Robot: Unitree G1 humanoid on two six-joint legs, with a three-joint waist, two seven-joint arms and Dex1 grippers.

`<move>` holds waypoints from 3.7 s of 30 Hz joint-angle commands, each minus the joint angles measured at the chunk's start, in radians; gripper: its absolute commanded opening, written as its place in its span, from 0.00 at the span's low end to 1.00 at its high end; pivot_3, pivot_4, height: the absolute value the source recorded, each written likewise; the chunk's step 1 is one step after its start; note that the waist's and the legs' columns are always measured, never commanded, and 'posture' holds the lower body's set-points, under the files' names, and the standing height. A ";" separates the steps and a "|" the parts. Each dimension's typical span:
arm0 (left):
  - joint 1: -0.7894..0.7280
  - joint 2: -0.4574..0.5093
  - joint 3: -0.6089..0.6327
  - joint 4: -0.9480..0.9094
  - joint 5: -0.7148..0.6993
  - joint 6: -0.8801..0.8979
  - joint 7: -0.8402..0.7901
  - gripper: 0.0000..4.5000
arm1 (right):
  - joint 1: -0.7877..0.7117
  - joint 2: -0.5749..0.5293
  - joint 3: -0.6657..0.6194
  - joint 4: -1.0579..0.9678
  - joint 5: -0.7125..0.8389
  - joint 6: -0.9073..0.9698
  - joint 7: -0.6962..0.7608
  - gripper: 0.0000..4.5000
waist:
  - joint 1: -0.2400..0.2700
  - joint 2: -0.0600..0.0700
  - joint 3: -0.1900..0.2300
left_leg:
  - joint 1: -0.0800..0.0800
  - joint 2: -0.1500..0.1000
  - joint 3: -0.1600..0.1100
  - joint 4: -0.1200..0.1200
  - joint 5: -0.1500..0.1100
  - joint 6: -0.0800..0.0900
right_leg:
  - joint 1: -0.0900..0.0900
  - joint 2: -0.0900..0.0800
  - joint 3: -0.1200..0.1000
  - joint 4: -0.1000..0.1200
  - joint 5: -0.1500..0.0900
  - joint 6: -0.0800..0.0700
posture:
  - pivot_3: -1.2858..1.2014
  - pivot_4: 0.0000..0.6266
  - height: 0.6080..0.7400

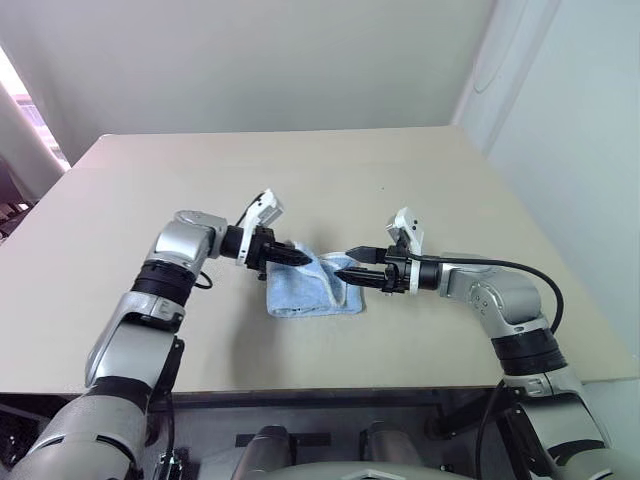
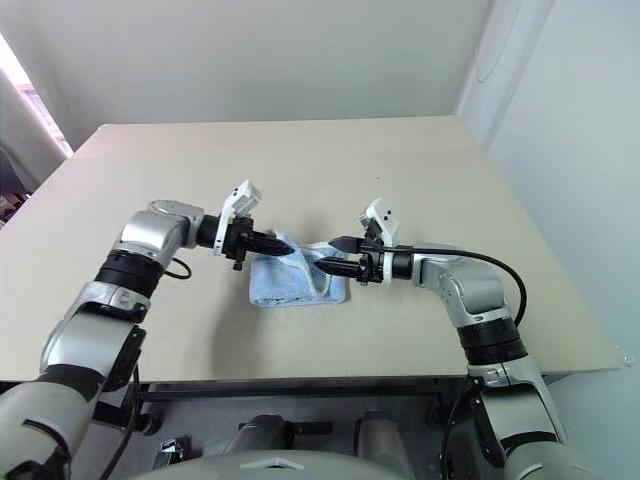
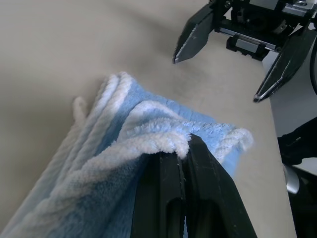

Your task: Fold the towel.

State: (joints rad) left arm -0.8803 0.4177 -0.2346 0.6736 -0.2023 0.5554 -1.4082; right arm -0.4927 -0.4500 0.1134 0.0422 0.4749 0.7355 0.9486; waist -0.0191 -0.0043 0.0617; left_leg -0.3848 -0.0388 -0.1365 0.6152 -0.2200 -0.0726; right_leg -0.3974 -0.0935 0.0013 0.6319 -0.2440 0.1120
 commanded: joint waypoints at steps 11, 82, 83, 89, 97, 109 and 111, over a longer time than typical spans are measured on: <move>-0.098 -0.100 0.083 0.180 -0.008 -0.095 0.093 0.23 | 0.019 0.001 -0.012 -0.020 0.001 -0.017 -0.010 0.77 | 0.000 0.000 0.000 | 0.000 0.000 0.000 0.000 0.000 0.000 | 0.001 0.000 0.000 0.000 0.000 0.001 | 0.52 0.00 0.93; 0.295 -0.004 0.156 -0.295 -0.106 -0.365 0.155 0.00 | -0.154 0.173 -0.031 0.229 -0.054 -0.010 0.063 0.84 | -0.001 0.001 -0.003 | 0.011 0.001 0.004 -0.002 0.000 0.000 | 0.007 0.004 0.009 0.000 0.001 -0.002 | 0.52 0.00 0.93; 0.296 0.004 0.166 -0.325 -0.118 -0.348 0.161 0.00 | -0.177 0.165 -0.065 0.232 -0.017 0.060 0.052 0.92 | -0.002 0.001 -0.003 | 0.011 0.001 0.004 -0.002 0.000 0.000 | 0.007 0.004 0.009 0.000 0.001 -0.002 | 0.52 0.00 0.93; 0.371 0.100 0.160 -0.440 -0.086 -0.375 0.156 0.00 | -0.313 0.093 -0.193 0.365 0.100 0.393 0.007 0.99 | -0.011 0.002 -0.003 | 0.012 0.002 0.004 -0.003 0.000 0.000 | 0.006 0.005 0.010 0.000 0.000 -0.005 | 0.52 0.00 0.93; 0.534 0.207 0.192 -0.588 -0.103 -0.368 0.176 0.00 | -0.395 0.044 -0.209 0.609 0.089 0.591 -0.033 0.99 | -0.025 0.002 -0.002 | 0.010 0.002 0.006 -0.003 0.000 0.000 | 0.004 0.005 0.011 -0.001 -0.001 -0.006 | 0.52 0.00 0.93; 0.642 0.275 0.244 -0.672 -0.131 -0.337 0.212 0.00 | -0.376 0.081 -0.078 0.697 0.030 0.584 0.008 0.99 | -0.028 0.004 -0.001 | 0.010 0.002 0.007 -0.003 0.000 0.000 | 0.003 0.005 0.012 -0.001 -0.001 -0.006 | 0.52 0.00 0.93; 0.640 0.277 0.241 -0.668 -0.130 -0.339 0.215 0.00 | -0.374 0.098 -0.069 0.689 0.038 0.591 0.018 0.99 | -0.030 0.004 -0.001 | 0.010 0.003 0.007 -0.003 0.000 0.000 | 0.004 0.005 0.012 -0.001 -0.001 -0.006 | 0.52 0.00 0.93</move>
State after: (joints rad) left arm -0.2328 0.6830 -0.0157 0.0315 -0.3187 0.2275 -1.1959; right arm -0.8510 -0.3764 0.0302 0.7506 0.5026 1.3171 0.9474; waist -0.0487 -0.0002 0.0606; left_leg -0.3746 -0.0362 -0.1296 0.6119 -0.2204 -0.0722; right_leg -0.3937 -0.0885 0.0136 0.6313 -0.2447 0.1059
